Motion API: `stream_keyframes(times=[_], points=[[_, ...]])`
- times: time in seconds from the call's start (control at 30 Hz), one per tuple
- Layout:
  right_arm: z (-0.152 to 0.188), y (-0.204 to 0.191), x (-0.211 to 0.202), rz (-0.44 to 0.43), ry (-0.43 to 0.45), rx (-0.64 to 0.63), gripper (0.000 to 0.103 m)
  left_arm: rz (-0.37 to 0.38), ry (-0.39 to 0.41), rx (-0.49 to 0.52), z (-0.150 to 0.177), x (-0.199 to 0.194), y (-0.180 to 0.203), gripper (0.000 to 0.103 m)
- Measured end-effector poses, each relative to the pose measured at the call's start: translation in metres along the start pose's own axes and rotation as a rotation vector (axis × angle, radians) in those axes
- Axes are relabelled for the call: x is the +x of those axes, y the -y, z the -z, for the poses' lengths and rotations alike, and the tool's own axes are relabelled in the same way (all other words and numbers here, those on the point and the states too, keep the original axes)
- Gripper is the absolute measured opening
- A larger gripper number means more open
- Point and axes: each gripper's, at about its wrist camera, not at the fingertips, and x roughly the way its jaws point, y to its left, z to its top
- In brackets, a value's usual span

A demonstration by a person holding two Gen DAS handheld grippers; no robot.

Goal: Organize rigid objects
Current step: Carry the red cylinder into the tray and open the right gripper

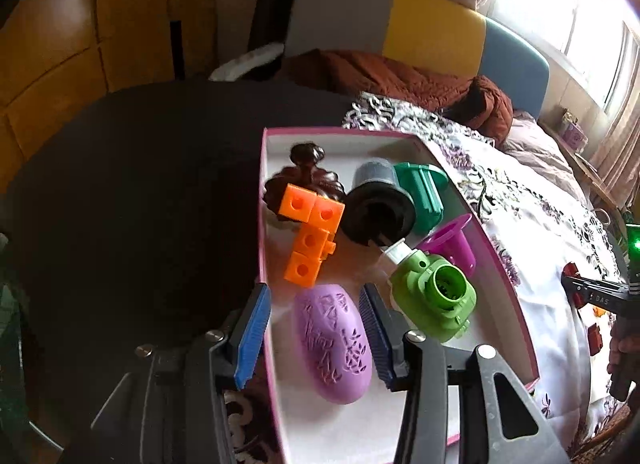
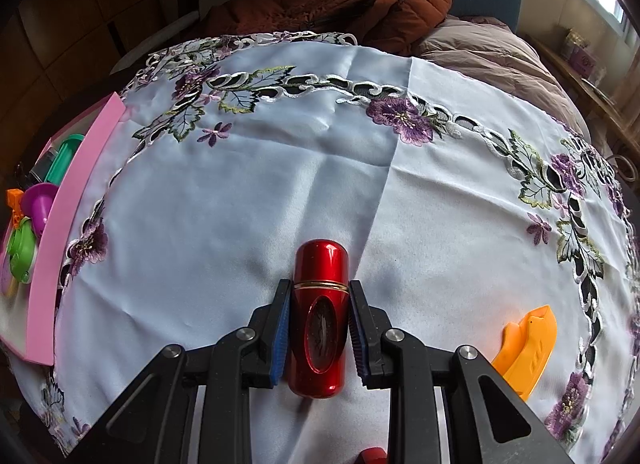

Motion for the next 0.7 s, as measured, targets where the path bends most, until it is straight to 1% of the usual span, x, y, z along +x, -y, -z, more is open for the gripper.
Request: stream_keyframes(times=[0.13, 0.3, 0.6, 0.7], points=[[0.000, -0.002, 0.000, 0.012, 0.001, -0.014, 0.027, -0.018, 0.037, -0.010, 0.001, -0.016, -0.003, 0.046], [-0.001, -0.002, 0.000, 0.017, 0.001, -0.023, 0.027, -0.038, 0.061, 0.019, 0.006, -0.030, 0.004, 0.046], [-0.001, -0.003, 0.001, 0.024, 0.004, -0.028, 0.027, -0.010, 0.058, 0.079, 0.020, -0.040, 0.028, 0.046], [0.000, -0.005, 0.000, 0.039, 0.006, -0.035, 0.027, 0.000, 0.057, 0.090, 0.024, -0.042, 0.032, 0.046]])
